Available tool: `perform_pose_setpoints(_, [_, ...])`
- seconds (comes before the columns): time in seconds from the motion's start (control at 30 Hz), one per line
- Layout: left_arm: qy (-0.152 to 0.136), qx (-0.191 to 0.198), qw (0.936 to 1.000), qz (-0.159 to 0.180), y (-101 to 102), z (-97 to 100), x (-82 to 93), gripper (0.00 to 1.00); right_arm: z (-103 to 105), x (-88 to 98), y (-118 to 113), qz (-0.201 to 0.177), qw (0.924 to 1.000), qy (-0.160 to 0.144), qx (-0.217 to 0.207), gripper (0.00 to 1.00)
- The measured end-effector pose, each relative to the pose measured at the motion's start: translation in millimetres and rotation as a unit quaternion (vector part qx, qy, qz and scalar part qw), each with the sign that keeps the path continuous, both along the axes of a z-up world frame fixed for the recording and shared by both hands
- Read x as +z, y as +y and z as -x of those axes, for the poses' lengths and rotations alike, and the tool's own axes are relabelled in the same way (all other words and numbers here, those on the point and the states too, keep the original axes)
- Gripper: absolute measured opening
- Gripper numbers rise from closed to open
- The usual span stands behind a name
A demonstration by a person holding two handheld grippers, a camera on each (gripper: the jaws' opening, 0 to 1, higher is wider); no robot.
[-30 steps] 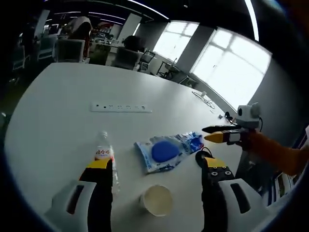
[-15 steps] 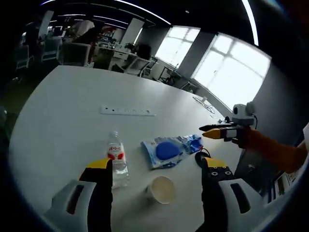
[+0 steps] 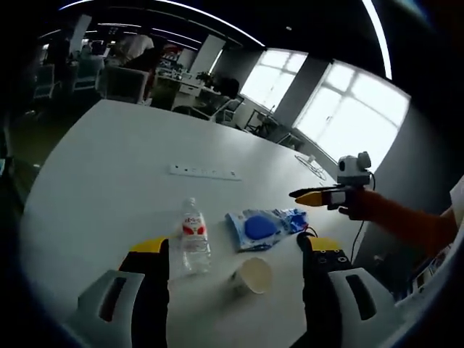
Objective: Arrange the tabletop items into an orderly group along one side of the table until the central work area is clear of visible clutter.
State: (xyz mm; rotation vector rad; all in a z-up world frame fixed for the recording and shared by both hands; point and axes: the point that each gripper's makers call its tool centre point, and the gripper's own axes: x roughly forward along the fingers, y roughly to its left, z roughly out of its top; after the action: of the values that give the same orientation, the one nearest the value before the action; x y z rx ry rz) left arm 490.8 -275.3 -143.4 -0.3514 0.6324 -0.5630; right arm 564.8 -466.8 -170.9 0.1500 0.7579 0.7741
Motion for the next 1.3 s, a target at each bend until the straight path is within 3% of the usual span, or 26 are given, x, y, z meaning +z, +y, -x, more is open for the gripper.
perform_pose_setpoints(0.43, [0.002, 0.029, 0.9993, 0.024, 29, -0.2, -8.3, 0.76, -38, -29.0, 75, -0.026, 0.9970, 0.047, 0.055, 0.51])
perform_pose_setpoints(0.87, [0.002, 0.034, 0.9986, 0.041, 44, -5.5, -21.2, 0.74, -80, -79.0, 110, -0.043, 0.9898, 0.116, 0.070, 0.45])
perform_pose_setpoints(1.07, [0.002, 0.038, 0.9980, 0.051, 48, -13.3, -29.0, 0.74, -91, -101.9, 119, -0.069, 0.9798, 0.182, 0.045, 0.42])
perform_pose_setpoints(1.17, [0.003, 0.037, 0.9978, 0.054, 48, -16.8, -33.0, 0.73, -92, -109.7, 122, -0.093, 0.9690, 0.228, 0.024, 0.42])
perform_pose_setpoints(1.2, [0.004, 0.036, 0.9978, 0.055, 48, -17.8, -34.4, 0.73, -89, -109.4, 124, -0.103, 0.9623, 0.251, 0.022, 0.42])
perform_pose_setpoints(1.3, [0.004, 0.036, 0.9976, 0.059, 49, -21.4, -38.5, 0.73, -97, -117.8, 124, -0.099, 0.9629, 0.251, 0.016, 0.40])
